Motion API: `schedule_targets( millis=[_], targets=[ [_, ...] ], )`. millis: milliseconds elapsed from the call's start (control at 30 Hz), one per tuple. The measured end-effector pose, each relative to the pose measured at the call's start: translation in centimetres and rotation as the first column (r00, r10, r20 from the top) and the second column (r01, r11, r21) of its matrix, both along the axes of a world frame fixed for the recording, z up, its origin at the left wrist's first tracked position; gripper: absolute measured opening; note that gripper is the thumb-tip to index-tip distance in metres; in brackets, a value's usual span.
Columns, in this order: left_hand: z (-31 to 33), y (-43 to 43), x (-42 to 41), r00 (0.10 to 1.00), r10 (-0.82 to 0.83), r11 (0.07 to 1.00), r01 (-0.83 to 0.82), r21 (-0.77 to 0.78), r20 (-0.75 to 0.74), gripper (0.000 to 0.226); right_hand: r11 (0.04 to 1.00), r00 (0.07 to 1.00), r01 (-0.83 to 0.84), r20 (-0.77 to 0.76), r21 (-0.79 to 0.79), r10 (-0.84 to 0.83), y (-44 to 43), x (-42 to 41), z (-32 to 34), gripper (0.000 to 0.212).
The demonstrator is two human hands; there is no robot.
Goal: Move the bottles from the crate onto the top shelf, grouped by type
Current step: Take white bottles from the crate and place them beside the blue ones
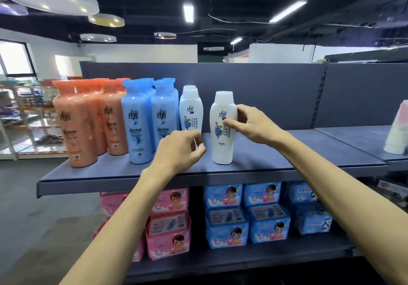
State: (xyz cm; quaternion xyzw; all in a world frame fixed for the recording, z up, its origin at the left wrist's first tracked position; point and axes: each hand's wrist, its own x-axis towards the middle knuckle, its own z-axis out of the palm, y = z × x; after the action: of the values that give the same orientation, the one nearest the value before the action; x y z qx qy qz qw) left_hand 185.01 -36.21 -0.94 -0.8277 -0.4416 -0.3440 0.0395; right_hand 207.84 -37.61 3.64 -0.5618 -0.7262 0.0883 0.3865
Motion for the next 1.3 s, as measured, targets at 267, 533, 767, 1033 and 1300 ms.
schedule_targets(
  millis=[267, 533, 767, 1033, 1300],
  targets=[
    [-0.3, 0.5, 1.0, 0.995, 0.048, 0.999, -0.048, 0.006, -0.082, 0.009, 0.992, 0.981, 0.071, 0.19, -0.109, -0.049, -0.5, 0.0, -3.4, 0.049],
    [-0.6, 0.9, 0.4, 0.996, 0.038, 0.999, -0.038, 0.013, -0.078, 0.009, 0.98, 0.97, 0.184, 0.175, -0.08, -0.168, 0.2, -1.4, -5.2, 0.045],
    [-1.0, 1.8, -1.4, 0.994, 0.081, 0.996, -0.078, 0.042, -0.067, 0.01, 0.986, 0.976, 0.135, 0.184, -0.094, -0.116, 1.4, -3.6, -5.4, 0.035],
    [-0.8, 2.0, -2.2, 0.994, 0.099, 0.994, -0.096, 0.052, -0.042, 0.013, 0.99, 0.99, 0.099, 0.106, -0.105, -0.088, 3.3, -7.0, -5.8, 0.039],
    [-1.2, 2.3, -3.4, 0.992, 0.121, 0.992, -0.119, 0.042, -0.026, 0.014, 0.987, 0.99, 0.13, 0.075, -0.097, -0.123, 4.7, -8.5, -6.0, 0.038]
  ],
)
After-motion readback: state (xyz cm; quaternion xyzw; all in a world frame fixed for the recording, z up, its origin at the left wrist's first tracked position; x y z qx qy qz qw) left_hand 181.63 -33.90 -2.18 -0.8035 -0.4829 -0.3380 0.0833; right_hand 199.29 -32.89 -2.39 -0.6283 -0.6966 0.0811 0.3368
